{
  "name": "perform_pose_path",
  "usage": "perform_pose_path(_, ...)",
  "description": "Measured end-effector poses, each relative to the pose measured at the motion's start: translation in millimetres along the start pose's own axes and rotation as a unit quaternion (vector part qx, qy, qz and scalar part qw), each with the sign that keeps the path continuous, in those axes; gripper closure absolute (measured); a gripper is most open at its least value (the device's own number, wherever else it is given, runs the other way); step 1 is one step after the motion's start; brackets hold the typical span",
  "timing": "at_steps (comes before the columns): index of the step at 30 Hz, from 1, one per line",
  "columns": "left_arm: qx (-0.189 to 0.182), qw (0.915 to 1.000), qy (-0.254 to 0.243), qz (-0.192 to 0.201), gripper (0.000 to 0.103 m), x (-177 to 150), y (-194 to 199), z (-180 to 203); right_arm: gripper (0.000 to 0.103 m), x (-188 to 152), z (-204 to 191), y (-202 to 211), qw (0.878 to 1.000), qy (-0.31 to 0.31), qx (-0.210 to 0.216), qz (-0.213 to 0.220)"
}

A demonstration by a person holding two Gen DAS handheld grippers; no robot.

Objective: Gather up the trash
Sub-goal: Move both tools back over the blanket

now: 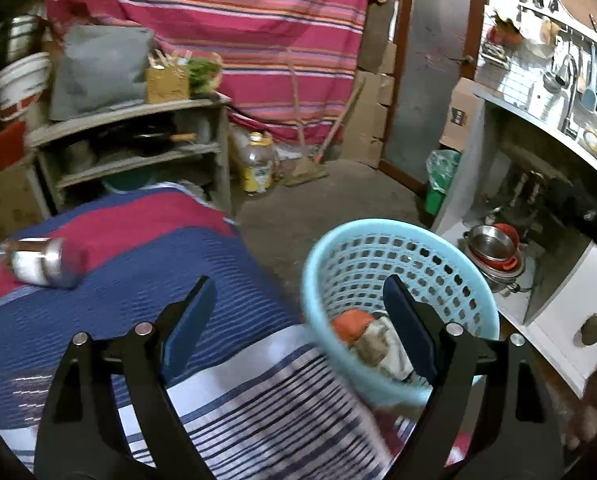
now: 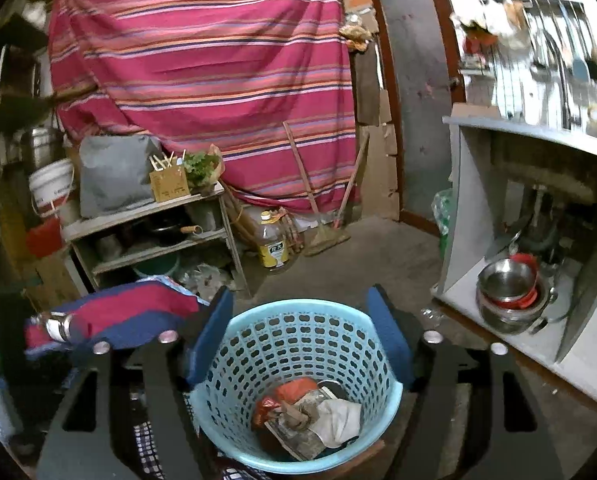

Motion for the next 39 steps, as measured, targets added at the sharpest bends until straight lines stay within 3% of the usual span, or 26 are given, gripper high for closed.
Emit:
perform_pose_path(4, 0.049, 0.9985, 0.011, 0.024, 0.007, -16, 72, -49, 0.013, -14, -21, 9, 1.0, -0.004, 0.003, -0.011)
perform_pose_path(7, 0.086, 0.9955, 0.026, 0.029, 0.006, -43, 127, -90, 0.013, -36, -48, 18, 0.999, -0.03, 0.026, -0.03)
perform_pose_path(12, 0.197, 0.9782, 0.043, 0.051, 0.005, -100, 240, -173, 0.013, -89, -114, 61, 0.994, -0.058, 0.078, -0.048)
perform_pose_path(14, 0.215, 0.9733, 0.045, 0.067, 0.005, -121, 271, -195, 0.013, -114, -122, 85, 0.995, -0.068, 0.061, -0.043)
perform_pose_path(17, 0.196, 0.973, 0.086, 0.087, 0.005, -150, 298, -214, 0.013, -150, -126, 125, 0.998, -0.06, 0.003, -0.031)
perform_pose_path(18, 0.187, 0.9729, 0.096, 0.097, 0.005, -157, 304, -217, 0.013, -162, -126, 142, 0.998, -0.046, -0.031, -0.023)
perform_pose_path(19, 0.182, 0.9717, 0.102, 0.11, 0.005, -169, 311, -216, 0.013, -168, -128, 156, 0.999, -0.033, -0.039, -0.009)
perform_pose_path(21, 0.213, 0.9676, 0.085, 0.106, 0.005, -185, 316, -211, 0.013, -183, -149, 182, 1.0, 0.025, 0.007, 0.014)
perform_pose_path(23, 0.275, 0.9556, 0.071, 0.079, 0.005, -210, 322, -211, 0.013, -189, -169, 202, 0.993, 0.1, 0.047, 0.039)
perform_pose_path(25, 0.287, 0.9518, 0.081, 0.07, 0.005, -226, 328, -210, 0.013, -185, -169, 215, 0.989, 0.122, 0.041, 0.077)
perform_pose_path(27, 0.263, 0.9584, 0.085, 0.07, 0.005, -240, 329, -205, 0.013, -185, -158, 210, 0.993, 0.096, 0.031, 0.06)
perform_pose_path(30, 0.265, 0.9573, 0.087, 0.075, 0.005, -241, 332, -211, 0.013, -192, -158, 193, 0.997, 0.072, 0.033, 0.007)
perform_pose_path(39, 0.257, 0.9583, 0.112, 0.056, 0.005, -243, 318, -220, 0.013, -202, -184, 189, 0.991, 0.124, 0.043, 0.01)
Point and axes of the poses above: each gripper's, at about its wrist camera, not at the fingertips, and y roughly against the way its jaws point, z to its right, x to its top, the point moved 9 cm from there along -y, roughly the way its jaws point, and after that the axes turned 9 degrees about -y, right-handed, at the moved point
